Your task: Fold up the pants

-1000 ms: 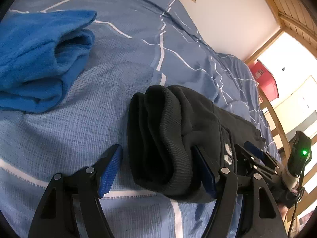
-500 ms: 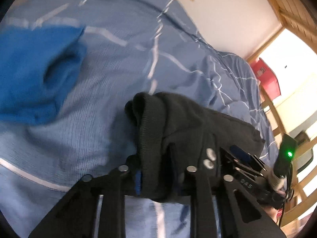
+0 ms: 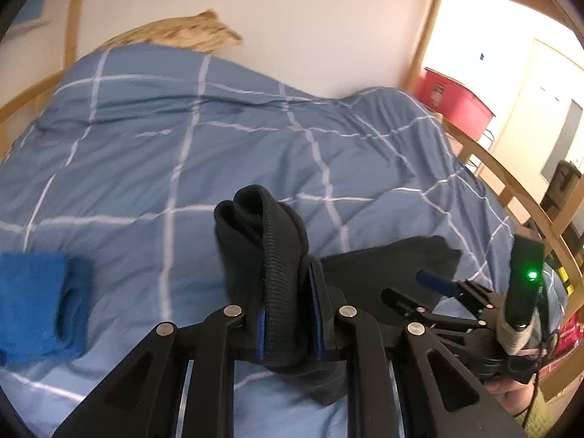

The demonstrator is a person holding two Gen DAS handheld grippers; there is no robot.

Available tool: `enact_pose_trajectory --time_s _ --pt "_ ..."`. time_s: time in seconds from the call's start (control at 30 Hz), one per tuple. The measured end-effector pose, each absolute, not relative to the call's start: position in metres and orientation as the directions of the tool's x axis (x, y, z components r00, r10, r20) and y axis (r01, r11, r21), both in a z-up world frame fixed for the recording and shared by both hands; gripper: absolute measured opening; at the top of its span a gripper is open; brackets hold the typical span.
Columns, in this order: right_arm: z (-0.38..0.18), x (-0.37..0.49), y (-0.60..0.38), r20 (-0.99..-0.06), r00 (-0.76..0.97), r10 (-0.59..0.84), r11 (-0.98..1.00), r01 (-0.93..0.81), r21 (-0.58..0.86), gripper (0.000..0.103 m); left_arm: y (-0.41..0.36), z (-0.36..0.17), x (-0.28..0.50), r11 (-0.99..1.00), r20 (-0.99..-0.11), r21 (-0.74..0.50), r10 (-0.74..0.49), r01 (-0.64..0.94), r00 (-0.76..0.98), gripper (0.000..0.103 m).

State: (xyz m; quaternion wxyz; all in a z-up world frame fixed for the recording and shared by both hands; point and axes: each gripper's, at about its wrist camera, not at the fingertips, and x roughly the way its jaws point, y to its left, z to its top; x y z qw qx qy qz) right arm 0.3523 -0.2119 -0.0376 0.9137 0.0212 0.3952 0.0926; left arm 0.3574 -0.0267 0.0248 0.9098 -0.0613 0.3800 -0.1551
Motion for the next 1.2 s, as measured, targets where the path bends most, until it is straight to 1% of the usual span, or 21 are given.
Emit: enact_pose_trajectory --time_s 0.2,0.37,0.57,0.73,0.83,0.9,0.93,0.97,1.03,1.1,1.13,1.17,1.2 --pt "-0.006 0.355 -0.297 -0.687 0.719 0.108 0.994 -0.058 0.096 0.067 -0.128 0.038 0.388 0.925 -0.679 -0.186 -0.365 0.332 0.637 0.018" --pt "0.001 0.352 -0.37 -0.665 0.744 0.067 0.986 0.051 0.157 0.067 -0.212 0.032 0.407 0.899 -0.704 -0.136 -0.383 0.416 0.598 0.018" --pt "-0.024 0.345 -0.447 -0.67 0.743 -0.001 0.944 0.221 0.245 0.067 -0.301 0.01 0.419 0.856 -0.74 -0.083 -0.396 0.51 0.544 0.018" --pt "-0.048 0.338 -0.477 -0.683 0.729 -0.032 0.927 0.277 0.251 0.067 -0.351 -0.019 0.428 0.834 -0.782 -0.041 -0.37 0.551 0.501 0.018" --pt "-0.06 0.334 -0.485 -0.688 0.724 -0.043 0.925 0.288 0.246 0.067 -0.363 -0.035 0.434 0.82 -0.811 -0.076 -0.381 0.567 0.444 0.019" --pt "-0.064 0.33 -0.487 -0.681 0.73 -0.052 0.929 0.286 0.235 0.068 -0.365 -0.033 0.432 0.8 -0.802 -0.122 -0.428 0.588 0.416 0.027" --pt "-0.065 0.328 -0.488 -0.678 0.733 -0.058 0.93 0.286 0.23 0.068 -0.367 -0.028 0.429 0.794 -0.792 -0.129 -0.443 0.594 0.421 0.036" --pt "-0.065 0.325 -0.488 -0.674 0.736 -0.061 0.931 0.285 0.228 0.067 -0.365 -0.023 0.426 0.792 -0.779 -0.133 -0.455 0.596 0.431 0.043" --pt "-0.063 0.325 -0.491 -0.669 0.739 -0.077 0.931 0.293 0.217 0.067 -0.355 -0.009 0.415 0.784 -0.749 -0.131 -0.48 0.607 0.457 0.043" --pt "-0.057 0.322 -0.491 -0.654 0.753 -0.078 0.935 0.284 0.215 0.067 -0.337 0.005 0.402 0.795 -0.718 -0.096 -0.472 0.598 0.512 0.049" --pt "-0.053 0.32 -0.489 -0.643 0.762 -0.075 0.937 0.275 0.216 0.067 -0.324 0.009 0.395 0.808 -0.703 -0.082 -0.462 0.584 0.54 0.054" --pt "-0.05 0.319 -0.488 -0.635 0.769 -0.073 0.938 0.269 0.219 0.067 -0.308 0.011 0.386 0.817 -0.682 -0.086 -0.465 0.57 0.564 0.059" --pt "-0.045 0.316 -0.484 -0.618 0.783 -0.065 0.941 0.254 0.223 0.067 -0.292 0.01 0.38 0.82 -0.666 -0.097 -0.474 0.564 0.576 0.061"
